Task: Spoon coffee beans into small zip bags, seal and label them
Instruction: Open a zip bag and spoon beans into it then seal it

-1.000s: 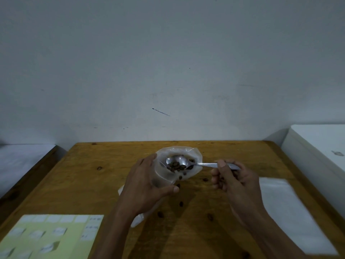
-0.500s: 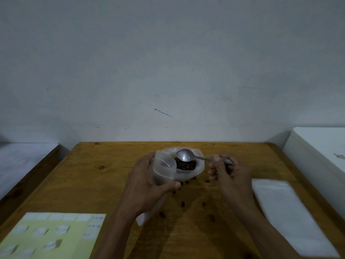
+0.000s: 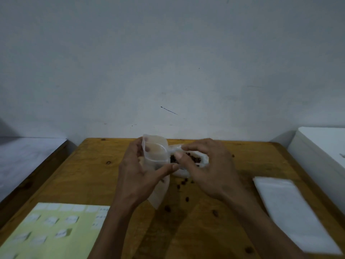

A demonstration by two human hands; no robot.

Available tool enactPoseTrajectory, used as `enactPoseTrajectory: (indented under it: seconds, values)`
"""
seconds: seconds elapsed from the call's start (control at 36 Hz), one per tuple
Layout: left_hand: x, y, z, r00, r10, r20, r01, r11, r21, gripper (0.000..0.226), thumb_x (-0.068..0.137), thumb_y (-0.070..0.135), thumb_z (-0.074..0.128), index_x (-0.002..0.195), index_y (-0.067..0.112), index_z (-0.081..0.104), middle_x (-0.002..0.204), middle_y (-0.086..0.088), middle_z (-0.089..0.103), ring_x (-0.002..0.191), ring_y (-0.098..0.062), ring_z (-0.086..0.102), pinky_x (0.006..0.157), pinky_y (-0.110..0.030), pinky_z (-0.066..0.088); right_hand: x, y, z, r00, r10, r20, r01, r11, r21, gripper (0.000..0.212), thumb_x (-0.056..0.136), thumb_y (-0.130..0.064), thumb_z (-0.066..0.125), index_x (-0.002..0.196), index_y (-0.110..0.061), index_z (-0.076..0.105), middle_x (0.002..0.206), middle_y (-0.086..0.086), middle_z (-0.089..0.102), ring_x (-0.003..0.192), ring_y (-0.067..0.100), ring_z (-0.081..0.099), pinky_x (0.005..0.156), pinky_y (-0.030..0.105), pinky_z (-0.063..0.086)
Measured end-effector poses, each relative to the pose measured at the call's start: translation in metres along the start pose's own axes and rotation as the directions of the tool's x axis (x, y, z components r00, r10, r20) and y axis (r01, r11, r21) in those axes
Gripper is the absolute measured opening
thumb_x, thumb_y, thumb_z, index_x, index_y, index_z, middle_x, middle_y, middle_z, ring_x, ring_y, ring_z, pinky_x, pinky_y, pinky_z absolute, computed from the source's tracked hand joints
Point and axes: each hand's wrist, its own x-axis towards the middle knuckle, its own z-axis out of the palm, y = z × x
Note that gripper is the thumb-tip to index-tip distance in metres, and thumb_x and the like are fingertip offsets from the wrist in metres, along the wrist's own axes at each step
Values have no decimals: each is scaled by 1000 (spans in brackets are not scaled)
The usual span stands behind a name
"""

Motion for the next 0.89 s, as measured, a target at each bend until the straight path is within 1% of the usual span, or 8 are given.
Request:
enactPoseTrajectory:
  seconds: [0.11, 0.22, 0.33, 0.39, 0.5, 0.58, 0.75, 0.89]
  values:
    - [-1, 7, -6, 1000, 11, -30, -12, 1000, -28, 95, 50, 67, 78, 132, 35, 43, 122, 12, 57, 110, -6, 57, 68, -4, 45, 9, -21, 9, 987, -62, 150, 62, 998, 6, 47, 80, -69, 53, 104, -35, 75, 102, -17, 64, 104, 6, 52, 92, 45, 48]
    - [-1, 4, -25, 1000, -21, -19, 21, 999, -31, 103, 53, 69, 81, 140, 26, 46, 127, 9, 58, 114, -9, 58, 89, -26, 52, 17, -25, 9, 993, -88, 76, 86, 996, 31, 28, 96, -43, 59, 102, -24, 78, 104, -6, 72, 95, 8, 60, 84, 32, 50]
    - [-6, 10, -39, 999, -10, -40, 2, 979, -204, 23, 87, 32, 68, 109, 24, 67, 100, 3, 72, 97, -13, 69, 88, -48, 58, 18, -23, 4, 995, -103, 6, 103, 994, 25, 22, 96, -36, 62, 101, -21, 78, 98, -6, 72, 91, 7, 59, 76, 17, 42]
    - [-7, 12, -41, 997, 1, -81, -21, 970, -244, 10, 91, 23, 64, 97, 19, 71, 92, 0, 73, 92, -18, 70, 86, -49, 59, 17, -23, 2, 995, -99, 6, 99, 994, 43, 22, 96, -34, 62, 99, -19, 78, 95, -6, 73, 87, 4, 61, 73, 11, 42]
    - [-9, 14, -41, 992, -32, -120, -10, 941, -338, 20, 87, 28, 66, 91, 11, 73, 89, -7, 72, 92, -30, 68, 85, -57, 56, 13, -24, -3, 996, -73, 54, 64, 986, 153, 24, 95, -36, 62, 100, -18, 77, 95, -8, 74, 88, 1, 64, 72, 6, 44]
    - [-10, 19, -41, 995, -36, -89, -3, 918, -397, 24, 84, 31, 67, 88, 8, 72, 88, -10, 71, 92, -36, 66, 85, -60, 55, 9, -26, -8, 974, -3, 225, -84, 923, 376, 24, 85, -35, 74, 99, -16, 74, 94, -1, 75, 90, 10, 70, 78, 23, 58]
    - [-15, 24, -38, 993, -26, 117, 84, 847, -525, 29, 83, 35, 76, 90, 7, 70, 87, -10, 69, 82, -24, 64, 72, -43, 54, 4, -30, -8, 966, 104, 238, -227, 781, 582, 17, 76, -17, 82, 91, -11, 77, 86, 0, 78, 81, 14, 75, 67, 29, 61]
    - [-19, 30, -34, 979, -23, 203, 130, 837, -532, 29, 81, 26, 70, 102, 7, 75, 96, -17, 74, 88, -29, 72, 73, -40, 61, -2, -31, -9, 957, 91, 277, -247, 755, 607, 25, 73, -21, 82, 94, -10, 77, 90, 2, 78, 83, 17, 75, 67, 31, 61]
